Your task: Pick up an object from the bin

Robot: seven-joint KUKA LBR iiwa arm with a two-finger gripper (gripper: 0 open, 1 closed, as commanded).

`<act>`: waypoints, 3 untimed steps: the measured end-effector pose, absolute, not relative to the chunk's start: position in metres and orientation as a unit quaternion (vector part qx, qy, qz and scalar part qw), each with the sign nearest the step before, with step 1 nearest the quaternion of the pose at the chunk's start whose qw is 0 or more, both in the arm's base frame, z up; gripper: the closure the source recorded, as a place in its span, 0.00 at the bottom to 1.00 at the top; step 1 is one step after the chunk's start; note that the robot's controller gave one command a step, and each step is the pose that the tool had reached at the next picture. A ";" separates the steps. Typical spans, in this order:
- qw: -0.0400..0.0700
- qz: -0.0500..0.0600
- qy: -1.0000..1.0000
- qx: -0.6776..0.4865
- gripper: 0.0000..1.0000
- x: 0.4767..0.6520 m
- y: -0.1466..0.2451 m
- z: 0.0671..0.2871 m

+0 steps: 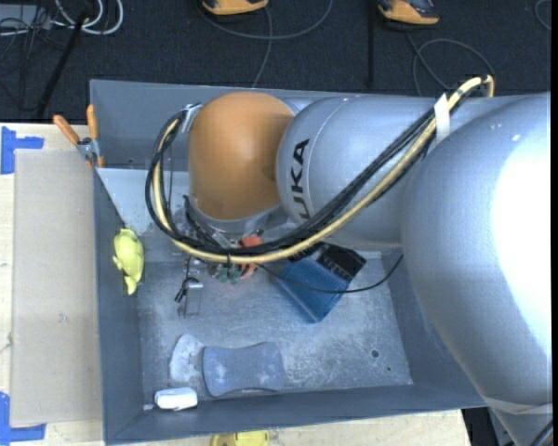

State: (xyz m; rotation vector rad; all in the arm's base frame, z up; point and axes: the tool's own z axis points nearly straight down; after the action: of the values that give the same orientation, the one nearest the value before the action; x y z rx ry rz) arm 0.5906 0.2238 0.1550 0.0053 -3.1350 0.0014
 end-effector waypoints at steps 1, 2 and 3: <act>0.000 0.000 -1.000 -0.001 0.00 0.592 0.223 0.160; -0.002 0.000 -0.988 0.152 0.00 0.566 0.228 0.118; 0.001 0.000 -0.977 0.211 0.00 0.540 0.226 0.105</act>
Offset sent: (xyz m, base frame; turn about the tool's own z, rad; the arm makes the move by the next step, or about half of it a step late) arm -0.0541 0.0087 -0.0850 -0.6286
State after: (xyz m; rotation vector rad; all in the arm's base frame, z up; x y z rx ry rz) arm 0.5399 0.2261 0.1051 0.6628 -3.0682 -0.0005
